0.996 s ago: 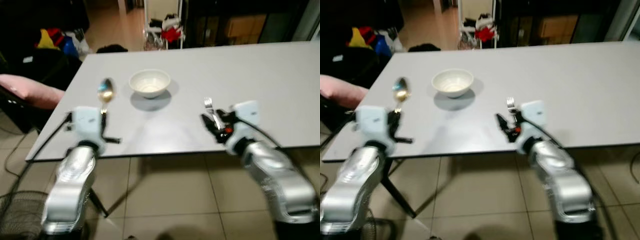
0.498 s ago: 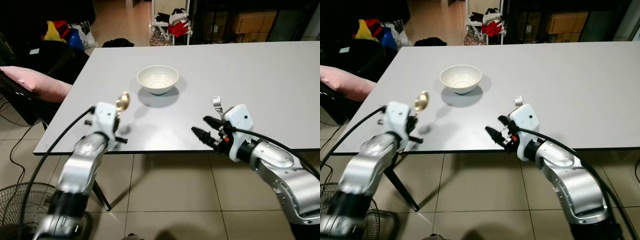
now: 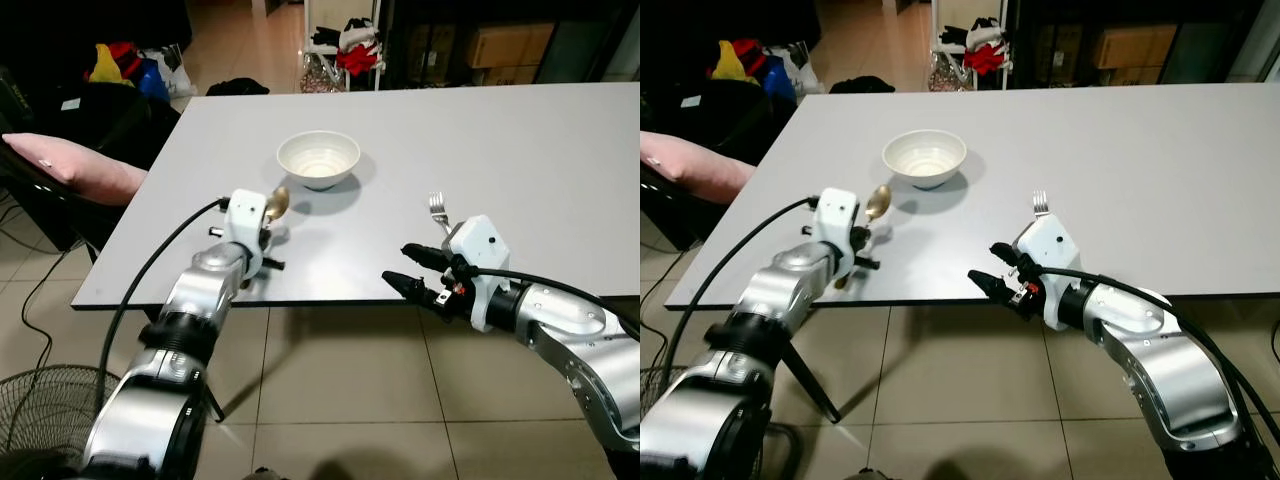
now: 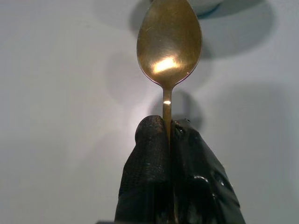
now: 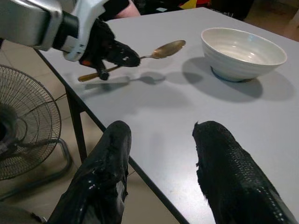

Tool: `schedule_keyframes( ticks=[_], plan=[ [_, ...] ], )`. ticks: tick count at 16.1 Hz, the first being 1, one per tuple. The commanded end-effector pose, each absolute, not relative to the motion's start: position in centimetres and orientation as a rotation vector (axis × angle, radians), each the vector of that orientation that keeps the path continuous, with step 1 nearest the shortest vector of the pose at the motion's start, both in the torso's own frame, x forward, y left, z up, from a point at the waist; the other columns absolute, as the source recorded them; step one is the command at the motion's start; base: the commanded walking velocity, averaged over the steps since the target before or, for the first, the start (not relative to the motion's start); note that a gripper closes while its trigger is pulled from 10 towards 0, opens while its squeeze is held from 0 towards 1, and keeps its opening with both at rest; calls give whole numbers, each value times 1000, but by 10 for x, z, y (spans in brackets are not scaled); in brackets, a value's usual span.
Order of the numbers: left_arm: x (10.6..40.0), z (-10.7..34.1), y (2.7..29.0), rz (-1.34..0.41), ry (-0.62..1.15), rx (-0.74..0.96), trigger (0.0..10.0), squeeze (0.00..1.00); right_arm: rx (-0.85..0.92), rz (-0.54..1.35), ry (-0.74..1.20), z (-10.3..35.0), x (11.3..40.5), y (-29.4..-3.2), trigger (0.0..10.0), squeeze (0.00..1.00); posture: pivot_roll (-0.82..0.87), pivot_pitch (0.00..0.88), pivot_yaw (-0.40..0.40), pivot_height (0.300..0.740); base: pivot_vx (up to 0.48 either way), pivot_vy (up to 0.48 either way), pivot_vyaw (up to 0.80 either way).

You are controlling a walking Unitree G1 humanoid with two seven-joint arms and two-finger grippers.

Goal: Setting the table

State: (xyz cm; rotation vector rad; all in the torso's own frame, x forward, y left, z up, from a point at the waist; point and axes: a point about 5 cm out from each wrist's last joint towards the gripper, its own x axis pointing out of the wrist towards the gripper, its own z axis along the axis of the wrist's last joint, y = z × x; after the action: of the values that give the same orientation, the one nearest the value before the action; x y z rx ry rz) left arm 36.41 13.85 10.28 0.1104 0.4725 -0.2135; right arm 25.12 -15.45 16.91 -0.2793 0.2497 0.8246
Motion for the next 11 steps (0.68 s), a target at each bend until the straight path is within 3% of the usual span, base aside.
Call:
schedule_keyframes(
  ticks=[1,4,11],
  plan=[
    [369,107,137,-199,474,70,10000,0,-293,839,256,171,249,-154,10000,0,-196,20,93,740,0,0,0],
    [371,101,124,-191,529,21,10000,0,-297,841,265,170,247,-154,10000,0,-200,19,94,740,0,0,0],
    [371,90,126,-116,591,49,10000,0,-307,869,281,167,244,-151,10000,0,-196,15,93,740,0,0,0]
  ],
)
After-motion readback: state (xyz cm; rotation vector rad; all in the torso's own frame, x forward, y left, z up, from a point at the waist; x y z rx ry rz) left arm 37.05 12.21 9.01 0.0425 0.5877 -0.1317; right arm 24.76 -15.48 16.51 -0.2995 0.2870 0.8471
